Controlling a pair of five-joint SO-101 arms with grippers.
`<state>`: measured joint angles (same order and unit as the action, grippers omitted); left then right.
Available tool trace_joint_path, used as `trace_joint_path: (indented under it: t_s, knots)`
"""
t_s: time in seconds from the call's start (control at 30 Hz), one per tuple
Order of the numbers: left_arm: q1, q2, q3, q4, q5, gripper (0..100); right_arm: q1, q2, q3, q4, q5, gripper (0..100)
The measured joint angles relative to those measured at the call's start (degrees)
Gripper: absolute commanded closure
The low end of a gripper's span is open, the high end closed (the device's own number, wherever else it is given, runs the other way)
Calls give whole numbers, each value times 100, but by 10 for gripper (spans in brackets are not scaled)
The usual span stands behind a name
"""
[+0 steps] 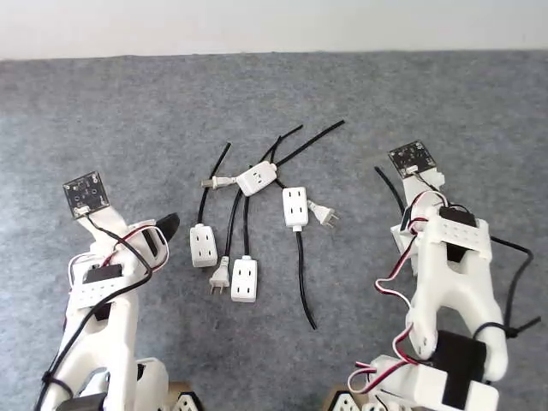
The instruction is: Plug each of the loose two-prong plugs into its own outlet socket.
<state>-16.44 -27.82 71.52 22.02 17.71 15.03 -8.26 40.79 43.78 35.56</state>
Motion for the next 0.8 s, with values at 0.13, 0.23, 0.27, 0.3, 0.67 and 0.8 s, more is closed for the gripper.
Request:
trace_joint_path:
  t_s: [0.13, 0.23, 0.27, 0.3, 0.67, 0.8]
  knots:
    - [0, 0, 0, 0, 0, 664, 123, -9, 18, 0, 237, 972]
    - [0, 0, 0, 0, 0, 664, 202, -9, 35, 9, 501, 934]
    - [0, 0, 0, 0, 0, 664, 255, -9, 35, 9, 527, 926]
    - [0, 0, 0, 0, 0, 664, 299, -9, 35, 9, 554, 922]
    - [0, 0, 0, 0, 0, 664, 343, -9, 193, 53, 589, 860]
    - [0, 0, 0, 0, 0, 664, 141, -9, 352, 53, 404, 859]
